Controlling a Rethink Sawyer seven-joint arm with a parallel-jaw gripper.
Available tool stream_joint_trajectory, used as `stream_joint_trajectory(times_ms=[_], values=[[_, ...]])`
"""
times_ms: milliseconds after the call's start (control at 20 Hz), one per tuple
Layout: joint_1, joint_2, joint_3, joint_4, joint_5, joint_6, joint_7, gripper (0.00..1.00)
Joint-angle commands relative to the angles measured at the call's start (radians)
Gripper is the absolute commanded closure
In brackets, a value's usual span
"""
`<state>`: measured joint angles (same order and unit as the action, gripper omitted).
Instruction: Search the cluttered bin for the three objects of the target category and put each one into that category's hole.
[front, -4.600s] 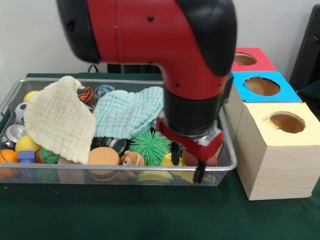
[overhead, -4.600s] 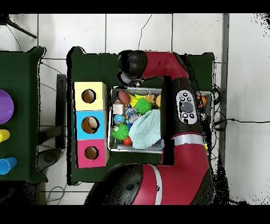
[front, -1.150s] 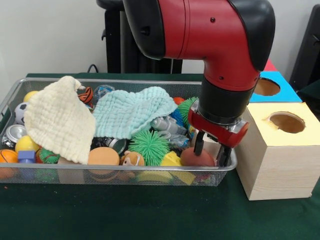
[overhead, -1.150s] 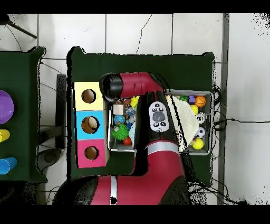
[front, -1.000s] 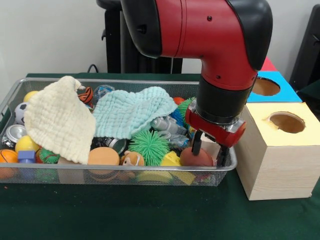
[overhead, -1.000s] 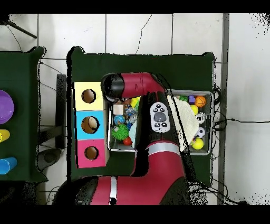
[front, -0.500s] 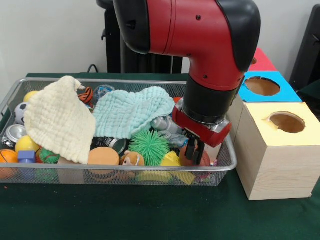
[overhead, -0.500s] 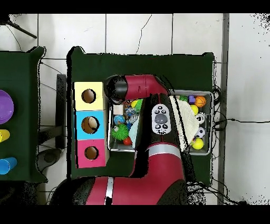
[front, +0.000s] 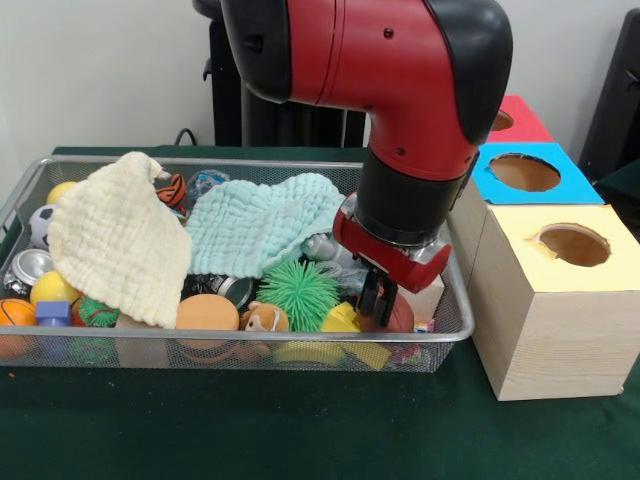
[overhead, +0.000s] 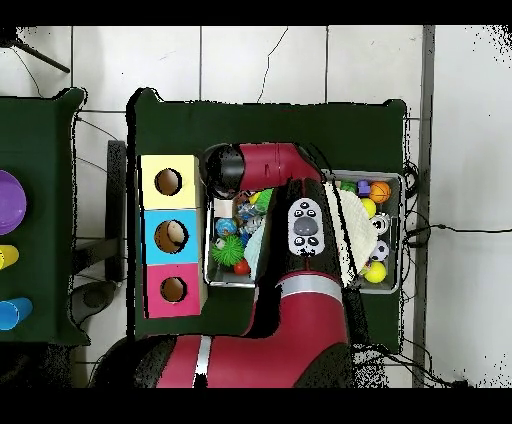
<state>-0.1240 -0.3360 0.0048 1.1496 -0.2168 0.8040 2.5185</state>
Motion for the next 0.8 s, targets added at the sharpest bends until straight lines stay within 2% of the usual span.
stream_joint_trajectory(times_ms=[50,150,400,500,550,800], values=[[0.043,0.051,-0.024,0.080,0.097,-0.014,0.284,1.00],[0.062,0.041,-0.047,0.089,0.127,0.013,0.319,1.00],[0.091,0.038,-0.098,0.076,0.175,0.038,0.332,1.00],[0.095,0.034,-0.118,0.083,0.215,0.062,0.358,1.00],[0.103,0.032,-0.140,0.097,0.234,0.045,0.396,1.00],[0.125,0.046,-0.199,0.153,0.301,-0.022,0.454,1.00]])
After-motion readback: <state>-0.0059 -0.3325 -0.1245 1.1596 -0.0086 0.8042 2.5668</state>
